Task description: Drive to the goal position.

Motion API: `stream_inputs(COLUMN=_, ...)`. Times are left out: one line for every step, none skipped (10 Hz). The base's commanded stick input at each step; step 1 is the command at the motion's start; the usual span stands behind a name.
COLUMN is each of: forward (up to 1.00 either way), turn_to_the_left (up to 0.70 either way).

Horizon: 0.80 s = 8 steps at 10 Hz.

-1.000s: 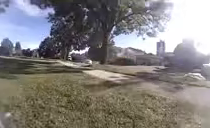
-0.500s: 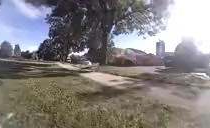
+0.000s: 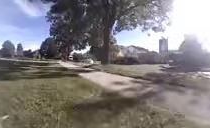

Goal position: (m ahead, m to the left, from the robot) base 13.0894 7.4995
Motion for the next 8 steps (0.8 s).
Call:
stream_inputs(forward=1.00, turn_to_the_left=0.00)
stream_inputs(forward=1.00, turn_to_the_left=0.00)
stream_inputs(forward=1.00, turn_to_the_left=0.00)
stream_inputs(forward=1.00, turn_to_the_left=0.00)
stream_inputs(forward=1.00, turn_to_the_left=0.00)
stream_inputs(forward=1.00, turn_to_the_left=0.00)
stream_inputs(forward=1.00, turn_to_the_left=0.00)
stream_inputs(forward=1.00, turn_to_the_left=0.00)
